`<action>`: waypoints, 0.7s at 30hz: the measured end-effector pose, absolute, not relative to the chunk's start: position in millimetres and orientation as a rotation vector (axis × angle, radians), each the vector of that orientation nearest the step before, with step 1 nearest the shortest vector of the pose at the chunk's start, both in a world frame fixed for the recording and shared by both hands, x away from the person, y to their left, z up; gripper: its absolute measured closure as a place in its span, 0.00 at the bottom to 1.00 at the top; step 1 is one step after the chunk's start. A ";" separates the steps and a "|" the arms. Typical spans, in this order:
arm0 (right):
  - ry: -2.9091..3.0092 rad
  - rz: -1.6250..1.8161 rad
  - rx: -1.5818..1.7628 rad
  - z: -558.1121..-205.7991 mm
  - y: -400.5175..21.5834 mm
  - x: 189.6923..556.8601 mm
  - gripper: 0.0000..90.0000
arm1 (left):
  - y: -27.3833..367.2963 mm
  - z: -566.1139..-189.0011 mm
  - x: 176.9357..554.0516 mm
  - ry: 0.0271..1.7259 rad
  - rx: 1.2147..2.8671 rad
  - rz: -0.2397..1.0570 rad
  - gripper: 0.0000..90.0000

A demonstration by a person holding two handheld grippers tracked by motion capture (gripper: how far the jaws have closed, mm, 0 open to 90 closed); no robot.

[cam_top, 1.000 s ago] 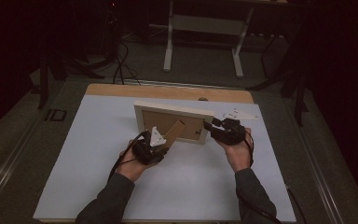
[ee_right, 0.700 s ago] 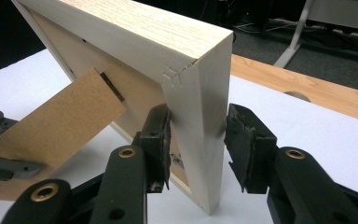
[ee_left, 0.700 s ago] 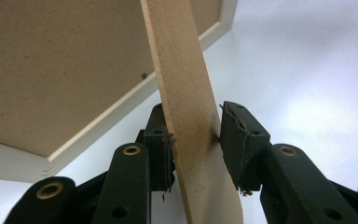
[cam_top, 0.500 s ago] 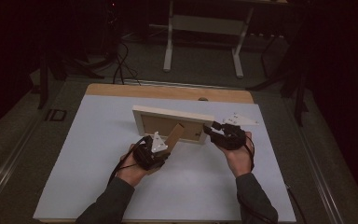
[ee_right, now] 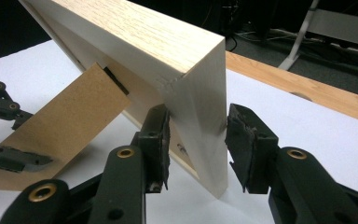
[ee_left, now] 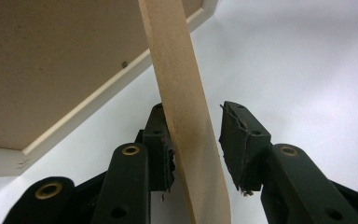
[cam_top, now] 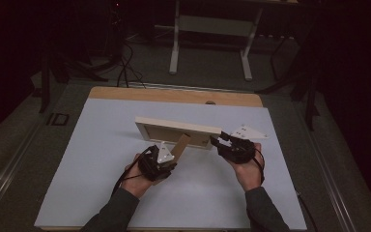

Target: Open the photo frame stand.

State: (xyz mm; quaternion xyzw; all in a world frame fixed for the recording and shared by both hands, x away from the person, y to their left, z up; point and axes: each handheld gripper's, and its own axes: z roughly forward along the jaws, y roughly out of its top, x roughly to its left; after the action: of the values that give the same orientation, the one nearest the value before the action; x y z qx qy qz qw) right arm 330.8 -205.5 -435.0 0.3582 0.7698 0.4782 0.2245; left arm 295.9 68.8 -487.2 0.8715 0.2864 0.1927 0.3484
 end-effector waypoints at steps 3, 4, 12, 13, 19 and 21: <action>2.122 1.325 0.980 -437.0 -205.7 327.1 0.66 | 69.2 -489.7 294.1 0.740 2.269 0.500 0.71; 2.123 1.327 0.978 -437.6 -206.0 326.4 0.66 | 69.2 -490.7 293.7 0.739 2.270 0.496 0.71; 2.117 1.338 0.972 -439.9 -206.7 323.3 0.66 | 71.4 -491.6 292.1 0.743 2.266 0.492 0.68; 2.117 1.338 0.971 -440.0 -206.7 323.3 0.66 | 71.9 -491.4 292.2 0.747 2.266 0.492 0.67; 2.116 1.350 0.988 -440.8 -207.9 324.5 0.62 | 75.7 -490.4 293.2 0.765 2.254 0.491 0.64; 2.116 1.352 0.990 -441.3 -208.5 325.0 0.61 | 76.9 -490.1 293.4 0.770 2.244 0.487 0.63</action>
State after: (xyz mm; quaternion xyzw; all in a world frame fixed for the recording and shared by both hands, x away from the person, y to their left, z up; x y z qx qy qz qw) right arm 325.0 -208.5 -441.3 0.3578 0.7648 0.4887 0.2196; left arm 293.4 76.9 -490.1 0.8671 0.2976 0.1884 0.3522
